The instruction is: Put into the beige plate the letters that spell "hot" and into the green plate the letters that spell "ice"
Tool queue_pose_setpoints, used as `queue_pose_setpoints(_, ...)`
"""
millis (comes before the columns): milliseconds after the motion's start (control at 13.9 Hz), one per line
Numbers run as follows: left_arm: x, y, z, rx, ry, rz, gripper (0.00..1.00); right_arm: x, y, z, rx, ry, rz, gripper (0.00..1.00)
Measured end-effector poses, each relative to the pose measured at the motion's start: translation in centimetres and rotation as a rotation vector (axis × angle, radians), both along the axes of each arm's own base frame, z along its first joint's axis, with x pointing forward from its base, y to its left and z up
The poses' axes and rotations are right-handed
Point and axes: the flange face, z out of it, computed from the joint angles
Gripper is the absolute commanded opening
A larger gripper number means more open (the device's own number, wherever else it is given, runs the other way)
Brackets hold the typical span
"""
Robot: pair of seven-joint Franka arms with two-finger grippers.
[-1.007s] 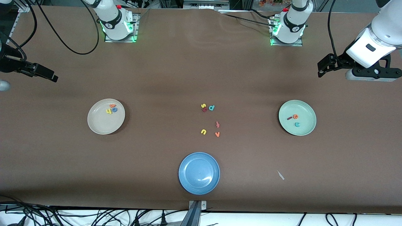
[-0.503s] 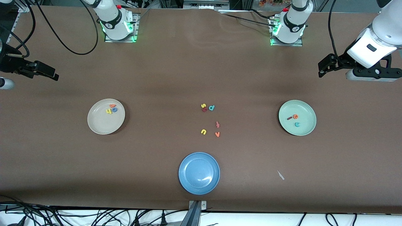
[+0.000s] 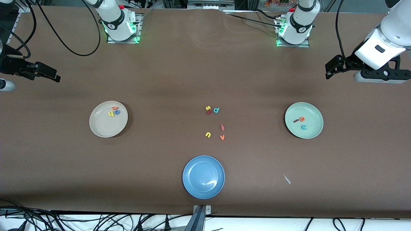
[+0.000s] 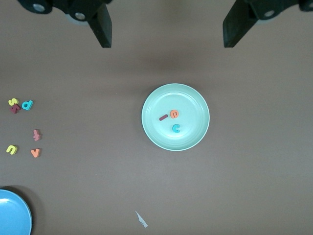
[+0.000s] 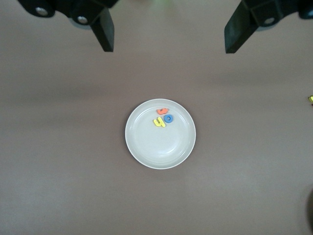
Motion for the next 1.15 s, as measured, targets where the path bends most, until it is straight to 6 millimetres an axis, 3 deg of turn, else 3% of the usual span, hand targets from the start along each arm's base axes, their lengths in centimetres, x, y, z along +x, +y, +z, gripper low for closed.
queue_pose_setpoints(1150, -0.02, 0.09, -0.02, 0.000, 0.003, 0.002, 1.00, 0.37, 0.26, 0.63, -0.057, -0.037, 0.085, 1.00)
